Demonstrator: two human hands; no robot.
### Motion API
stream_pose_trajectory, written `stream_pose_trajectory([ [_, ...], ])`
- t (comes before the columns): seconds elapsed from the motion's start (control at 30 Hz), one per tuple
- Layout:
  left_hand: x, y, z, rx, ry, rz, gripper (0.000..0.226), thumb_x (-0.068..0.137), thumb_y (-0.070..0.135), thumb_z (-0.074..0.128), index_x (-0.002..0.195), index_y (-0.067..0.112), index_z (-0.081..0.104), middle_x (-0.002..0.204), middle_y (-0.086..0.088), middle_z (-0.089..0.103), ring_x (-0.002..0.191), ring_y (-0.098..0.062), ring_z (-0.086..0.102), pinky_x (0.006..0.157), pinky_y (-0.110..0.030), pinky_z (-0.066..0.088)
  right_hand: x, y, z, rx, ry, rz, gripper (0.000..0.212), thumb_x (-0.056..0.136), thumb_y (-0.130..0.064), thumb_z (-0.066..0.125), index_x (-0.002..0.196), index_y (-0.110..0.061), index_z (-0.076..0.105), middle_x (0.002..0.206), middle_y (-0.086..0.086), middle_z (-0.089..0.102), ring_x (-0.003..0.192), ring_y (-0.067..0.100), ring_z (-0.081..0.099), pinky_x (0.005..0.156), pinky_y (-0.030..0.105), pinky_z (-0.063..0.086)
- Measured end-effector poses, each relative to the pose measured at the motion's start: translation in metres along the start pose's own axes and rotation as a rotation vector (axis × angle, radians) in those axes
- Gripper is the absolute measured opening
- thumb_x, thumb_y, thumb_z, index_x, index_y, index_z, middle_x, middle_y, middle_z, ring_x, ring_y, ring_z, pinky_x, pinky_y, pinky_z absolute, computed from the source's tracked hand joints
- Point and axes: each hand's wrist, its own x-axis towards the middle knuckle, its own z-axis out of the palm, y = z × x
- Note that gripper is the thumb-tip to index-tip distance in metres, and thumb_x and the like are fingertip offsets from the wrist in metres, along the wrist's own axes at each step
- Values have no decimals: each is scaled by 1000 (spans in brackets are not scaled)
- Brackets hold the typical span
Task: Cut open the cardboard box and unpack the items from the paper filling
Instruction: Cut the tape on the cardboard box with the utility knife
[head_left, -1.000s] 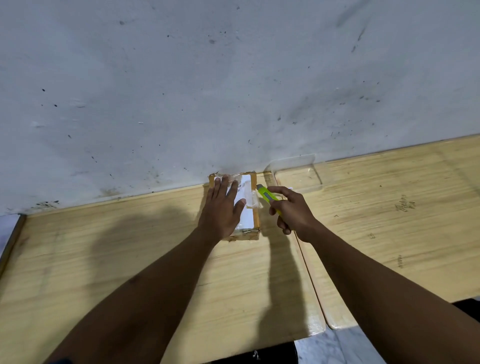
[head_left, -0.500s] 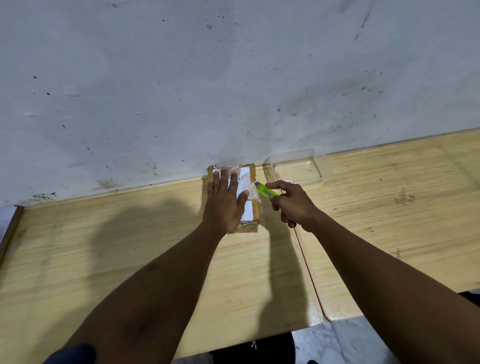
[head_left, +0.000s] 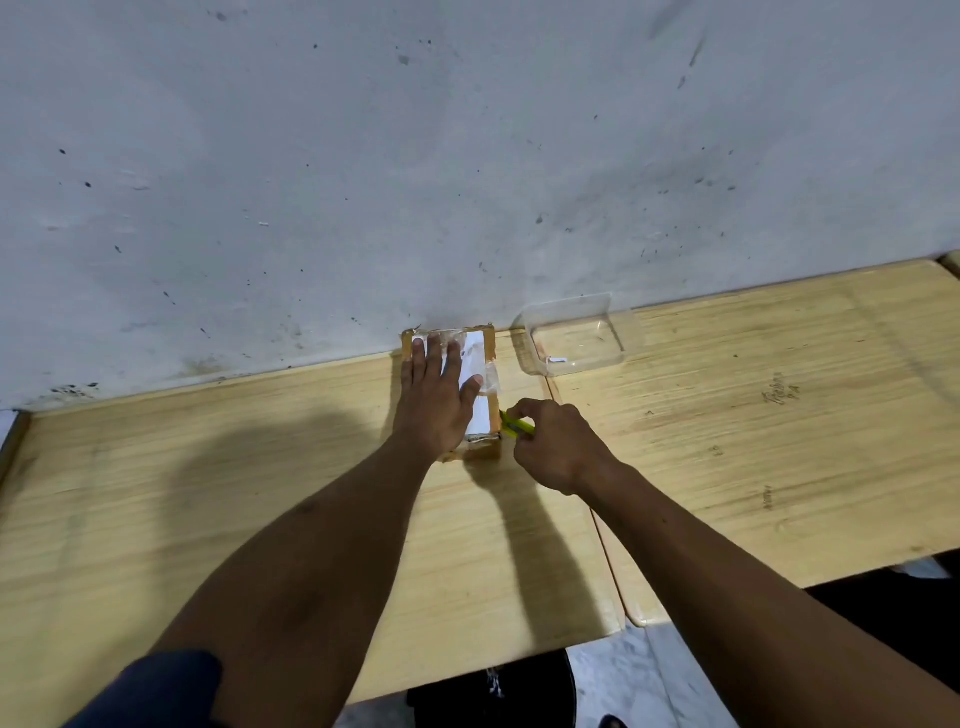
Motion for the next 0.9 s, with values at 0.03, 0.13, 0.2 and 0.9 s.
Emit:
stream_pose_trajectory([
  [0.03,0,0,0,8,-5,-3,65,103,49,19,157,15,5,164,-12,-8,150,-32,-14,121,-45,-4,-1,-1,-1,-10,-1,6,43,86,-13,52,128,-18,60,95,6,55,72,26,48,34,14,37],
  [0.13,1,1,-2,32,-28,-15,65,103,49,17,157,15,2,164,-12,-11,149,-32,-15,121,-45,-5,-1,-2,-3,-19,-2,16,42,87,-15,52,128,-18,59,101,11,59,71,26,48,40,18,35],
  [0.2,0,2,-3,34,-42,-17,65,103,49,17,156,16,1,163,-11,-13,149,-32,-17,120,-44,-6,-2,-3,-3,-13,-12,26,42,88,-16,53,129,-18,59,108,16,62,73,27,50,45,21,34],
  [0.9,-9,-29,-19,211,-43,571,60,99,58,17,154,35,17,165,-7,7,152,-29,-2,122,-51,5,48,-1,-21,95,138,155,57,84,-11,45,138,-28,50,112,15,61,71,37,63,34,26,46],
])
